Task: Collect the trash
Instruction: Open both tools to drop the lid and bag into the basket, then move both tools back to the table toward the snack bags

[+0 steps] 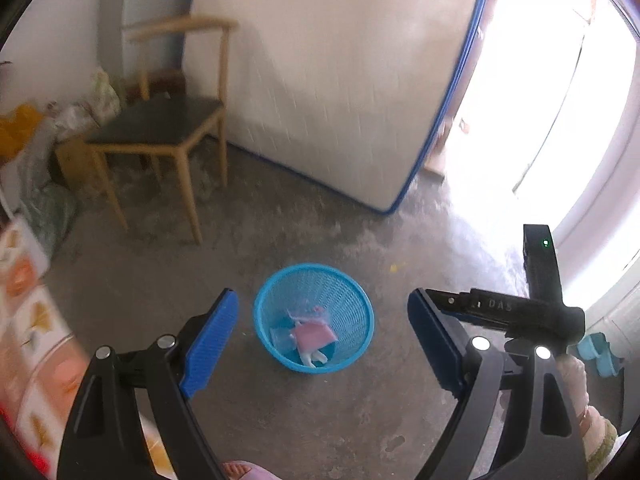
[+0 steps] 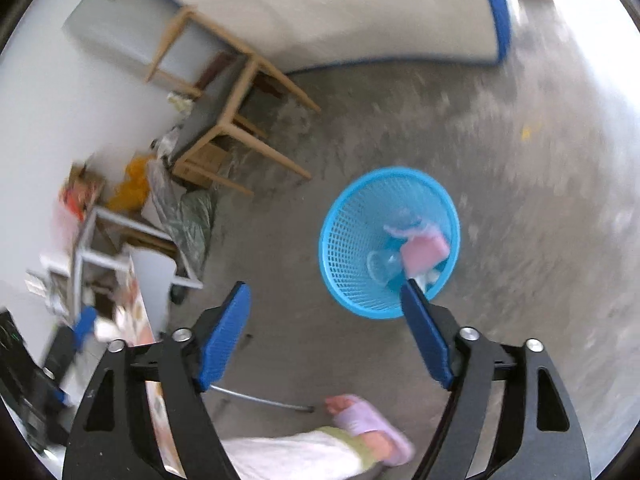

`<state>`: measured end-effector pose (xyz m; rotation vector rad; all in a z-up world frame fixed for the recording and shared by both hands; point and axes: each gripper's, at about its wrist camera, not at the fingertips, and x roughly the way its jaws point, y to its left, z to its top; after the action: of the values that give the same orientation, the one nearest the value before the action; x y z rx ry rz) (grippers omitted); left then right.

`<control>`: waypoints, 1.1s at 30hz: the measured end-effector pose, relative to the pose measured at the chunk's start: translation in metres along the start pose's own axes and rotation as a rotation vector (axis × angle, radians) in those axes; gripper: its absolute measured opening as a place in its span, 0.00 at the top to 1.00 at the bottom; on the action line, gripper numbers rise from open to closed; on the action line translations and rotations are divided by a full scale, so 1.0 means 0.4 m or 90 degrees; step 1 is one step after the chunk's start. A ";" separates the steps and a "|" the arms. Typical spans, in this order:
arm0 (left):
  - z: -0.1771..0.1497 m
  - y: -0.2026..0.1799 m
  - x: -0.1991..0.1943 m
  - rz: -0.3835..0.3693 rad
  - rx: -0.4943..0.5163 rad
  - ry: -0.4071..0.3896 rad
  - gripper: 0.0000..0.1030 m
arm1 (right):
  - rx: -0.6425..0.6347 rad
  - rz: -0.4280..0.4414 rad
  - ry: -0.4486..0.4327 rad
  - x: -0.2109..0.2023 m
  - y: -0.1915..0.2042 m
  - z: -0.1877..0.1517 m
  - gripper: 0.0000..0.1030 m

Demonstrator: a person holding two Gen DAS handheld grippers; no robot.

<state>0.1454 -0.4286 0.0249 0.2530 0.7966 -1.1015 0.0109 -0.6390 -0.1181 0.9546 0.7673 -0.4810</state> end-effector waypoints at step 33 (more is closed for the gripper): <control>-0.640 0.693 -0.831 0.478 -0.425 -0.125 0.18 | -0.391 0.312 0.191 0.041 0.798 -0.488 0.07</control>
<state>0.2006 0.0712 0.0189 -0.1228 0.7554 -0.1231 0.1640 -0.3098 -0.0261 0.6018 0.8448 0.3262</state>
